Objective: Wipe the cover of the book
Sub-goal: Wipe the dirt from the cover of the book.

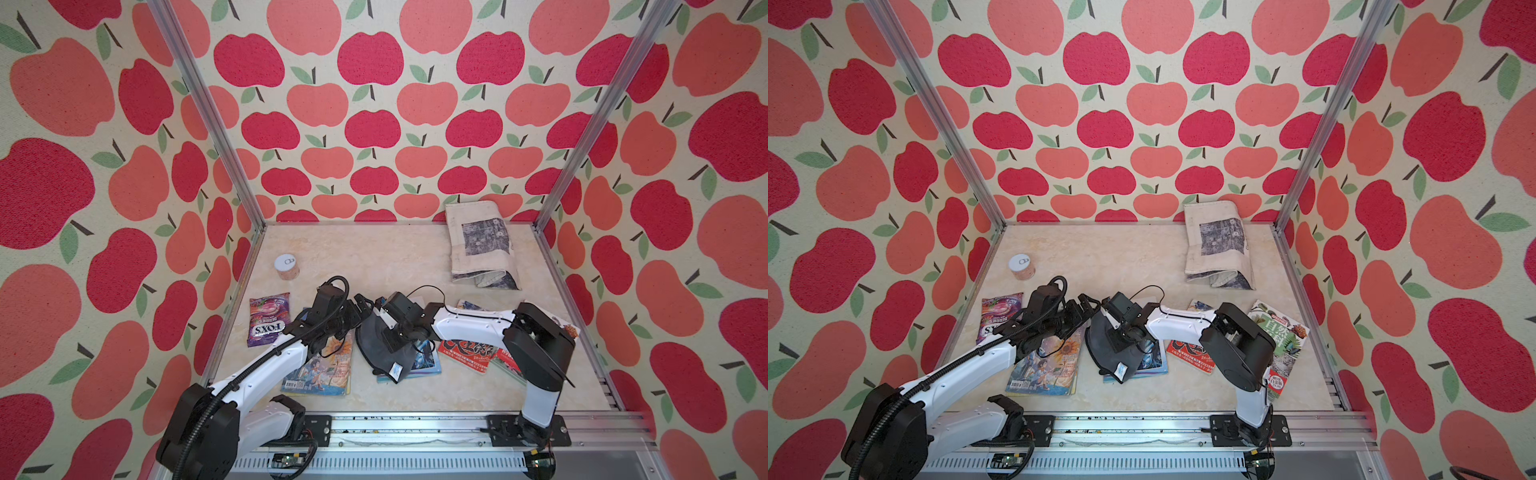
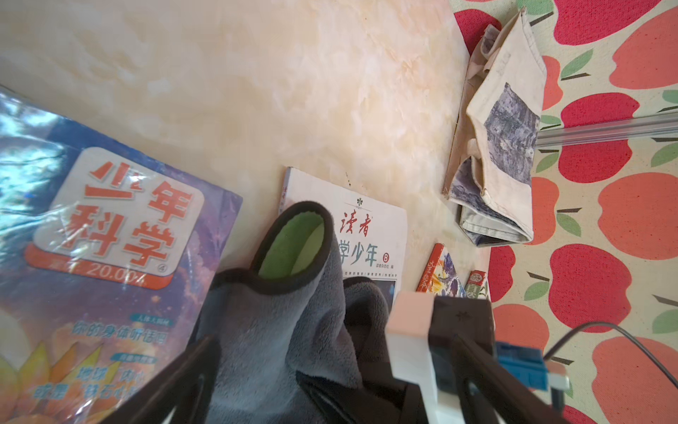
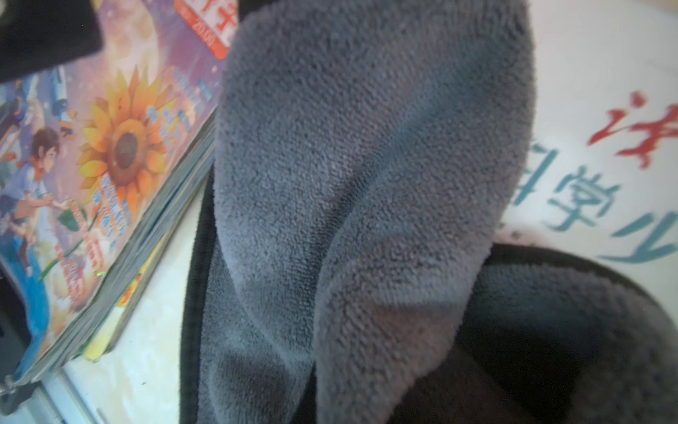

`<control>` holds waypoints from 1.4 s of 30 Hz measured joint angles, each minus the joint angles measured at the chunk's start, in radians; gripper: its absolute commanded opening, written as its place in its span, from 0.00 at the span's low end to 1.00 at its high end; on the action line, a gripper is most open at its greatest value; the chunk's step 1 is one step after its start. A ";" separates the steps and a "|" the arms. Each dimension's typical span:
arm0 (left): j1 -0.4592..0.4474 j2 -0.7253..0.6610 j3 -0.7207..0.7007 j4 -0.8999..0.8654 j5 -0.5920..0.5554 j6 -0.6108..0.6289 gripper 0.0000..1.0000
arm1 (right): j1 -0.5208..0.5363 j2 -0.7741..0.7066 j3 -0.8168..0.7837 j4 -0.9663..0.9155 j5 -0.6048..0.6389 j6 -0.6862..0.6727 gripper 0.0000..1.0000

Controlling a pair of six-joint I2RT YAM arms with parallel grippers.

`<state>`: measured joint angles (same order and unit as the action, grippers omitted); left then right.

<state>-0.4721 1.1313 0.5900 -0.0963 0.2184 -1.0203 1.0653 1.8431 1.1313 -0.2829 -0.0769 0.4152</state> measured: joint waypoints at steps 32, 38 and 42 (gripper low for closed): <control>0.089 -0.135 -0.052 -0.006 0.046 -0.010 0.99 | -0.196 0.037 0.049 0.005 -0.129 0.013 0.00; 0.078 -0.135 -0.053 -0.004 0.046 -0.014 0.99 | -0.310 0.109 0.162 0.005 -0.146 0.012 0.00; 0.060 -0.110 -0.053 0.000 0.051 -0.017 0.99 | -0.363 0.131 0.188 -0.006 -0.137 -0.006 0.00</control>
<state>-0.4126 1.0214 0.5373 -0.0959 0.2691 -1.0374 0.7025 1.9743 1.3190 -0.2890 -0.2134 0.4095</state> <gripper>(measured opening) 0.993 0.087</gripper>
